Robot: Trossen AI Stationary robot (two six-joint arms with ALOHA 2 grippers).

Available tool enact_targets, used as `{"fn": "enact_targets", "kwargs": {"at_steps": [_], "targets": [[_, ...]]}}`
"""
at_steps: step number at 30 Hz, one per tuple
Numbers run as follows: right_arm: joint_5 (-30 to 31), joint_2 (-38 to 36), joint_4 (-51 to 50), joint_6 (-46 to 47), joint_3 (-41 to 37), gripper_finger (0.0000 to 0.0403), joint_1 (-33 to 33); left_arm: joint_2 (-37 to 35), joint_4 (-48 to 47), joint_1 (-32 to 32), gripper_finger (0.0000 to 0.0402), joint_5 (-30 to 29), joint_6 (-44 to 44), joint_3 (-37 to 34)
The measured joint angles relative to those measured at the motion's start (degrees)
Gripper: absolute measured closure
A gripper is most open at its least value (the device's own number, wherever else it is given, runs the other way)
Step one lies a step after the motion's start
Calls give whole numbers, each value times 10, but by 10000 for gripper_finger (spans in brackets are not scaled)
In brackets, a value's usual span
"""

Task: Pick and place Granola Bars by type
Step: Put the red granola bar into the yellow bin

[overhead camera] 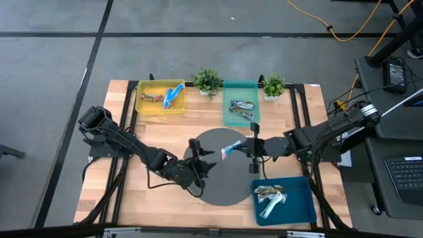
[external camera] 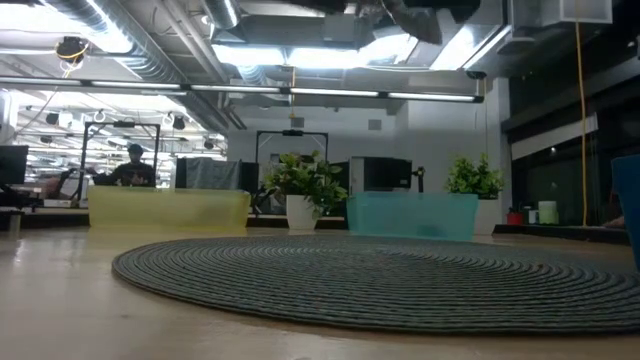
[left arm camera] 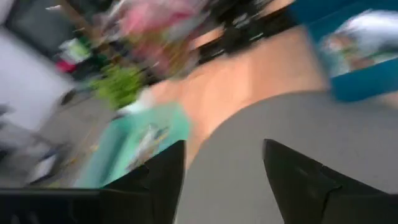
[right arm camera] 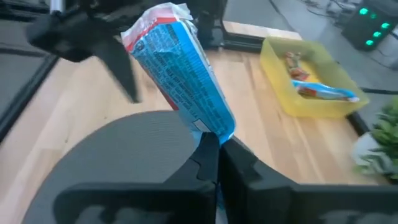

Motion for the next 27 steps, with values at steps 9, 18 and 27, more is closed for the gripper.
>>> {"fn": "enact_targets", "kwargs": {"at_steps": [9,18,27], "targets": [[-50,-10,108,1,-76,391,-8,0,55,-8,156,81,38,0],[-84,-8,138,-10,-77,396,-7,1,70,-8,159,26,3,0],[-99,7,152,-26,-77,398,-7,1,74,-9,162,5,14,0]]}}
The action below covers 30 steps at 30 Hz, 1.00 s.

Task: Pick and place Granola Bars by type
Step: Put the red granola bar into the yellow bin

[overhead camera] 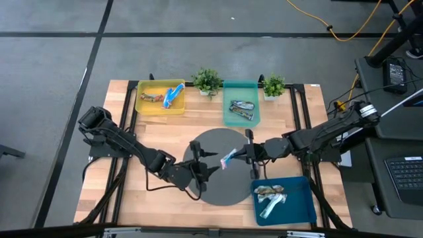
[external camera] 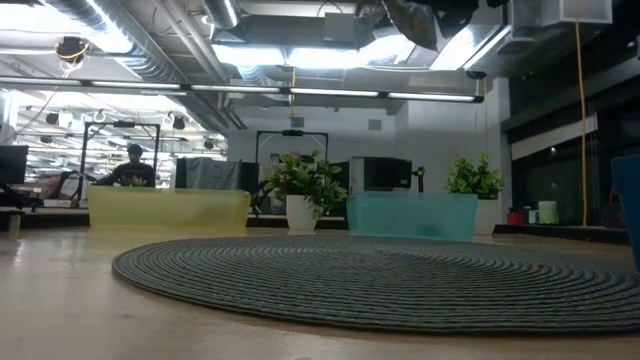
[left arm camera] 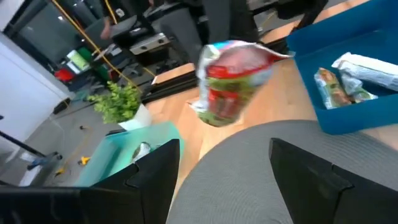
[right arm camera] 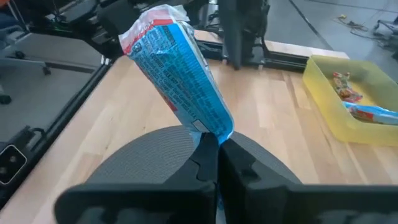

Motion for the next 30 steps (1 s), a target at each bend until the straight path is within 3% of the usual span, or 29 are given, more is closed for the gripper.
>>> {"fn": "enact_targets", "kwargs": {"at_steps": [21,30], "targets": [[-17,26,31,-15,0,396,-5,0,15,0,162,49,-15,0],[-65,36,38,-2,0,391,-36,0,20,0,162,46,0,0]]}}
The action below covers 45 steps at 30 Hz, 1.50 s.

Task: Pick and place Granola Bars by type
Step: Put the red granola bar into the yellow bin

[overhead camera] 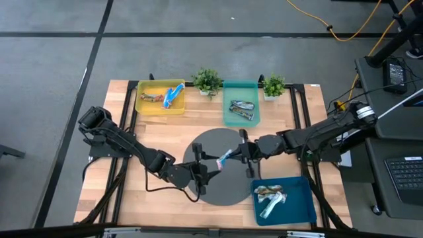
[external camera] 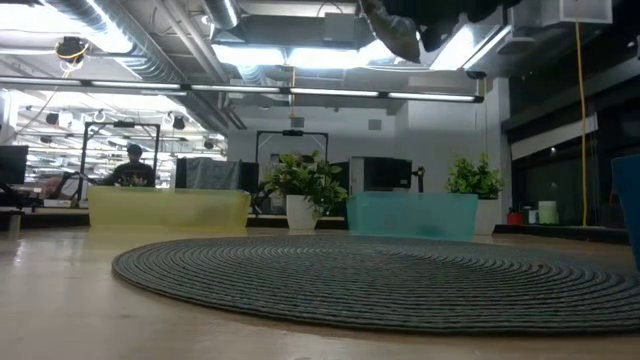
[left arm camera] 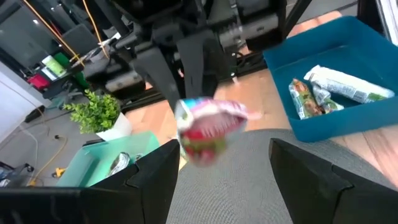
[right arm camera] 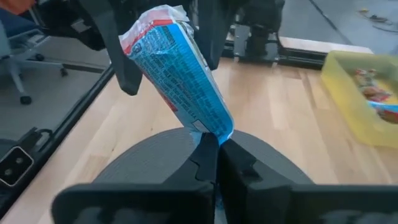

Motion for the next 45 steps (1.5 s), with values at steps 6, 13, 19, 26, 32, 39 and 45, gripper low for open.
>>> {"fn": "enact_targets", "kwargs": {"at_steps": [6,13,19,26,32,39,45], "targets": [[-41,37,44,-2,0,398,-14,0,18,0,162,1,14,0],[-55,53,74,-13,0,392,-17,0,19,0,162,2,0,0],[-56,53,82,-14,0,395,-17,0,19,0,192,1,0,0],[-56,53,88,6,0,370,-17,0,19,0,294,0,0,0],[-56,53,88,1,0,368,-17,0,19,0,372,0,10,0],[-86,48,72,-3,13,350,-14,0,12,-1,375,2,10,0],[-85,46,15,-14,50,274,-3,0,8,-2,381,0,11,0]]}}
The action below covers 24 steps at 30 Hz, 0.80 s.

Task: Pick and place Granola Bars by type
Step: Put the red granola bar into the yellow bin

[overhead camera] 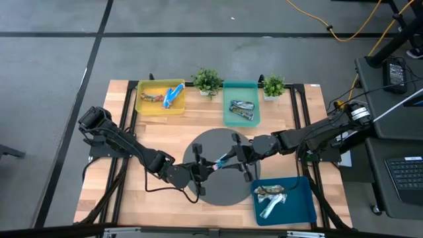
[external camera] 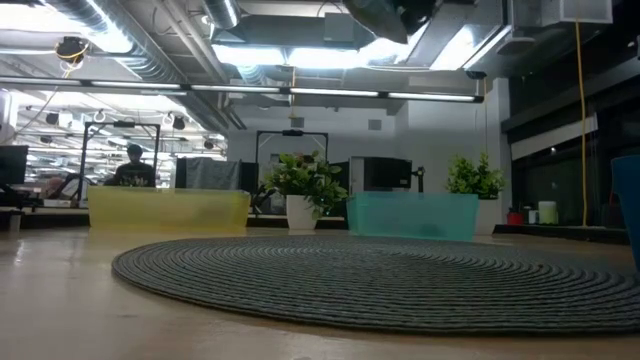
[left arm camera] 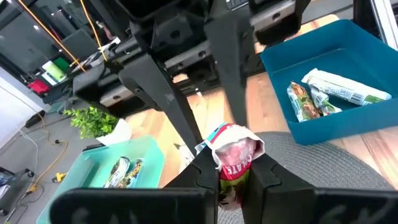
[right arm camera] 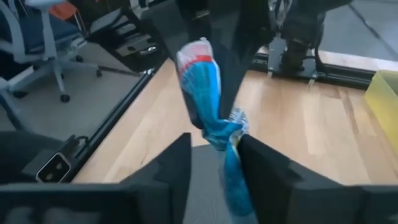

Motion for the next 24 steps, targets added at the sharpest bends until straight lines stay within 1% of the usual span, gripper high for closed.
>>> {"fn": "enact_targets", "kwargs": {"at_steps": [4,8,10,15,17,19,24], "targets": [[1,0,-89,2,48,225,9,0,-4,0,381,-5,0,0],[9,-1,-186,7,107,199,25,0,-25,0,381,-25,-2,0],[42,-1,-247,0,137,195,37,0,-35,0,381,-35,-9,0],[164,-2,-384,8,197,194,70,0,-58,-7,381,-77,-14,0],[193,-8,-420,23,201,194,87,-1,-81,-14,381,-109,-24,0],[205,-20,-439,30,200,194,104,-7,-123,-20,381,-136,-42,0],[251,-79,-431,35,161,194,140,-43,-262,-16,381,-191,-159,0]]}}
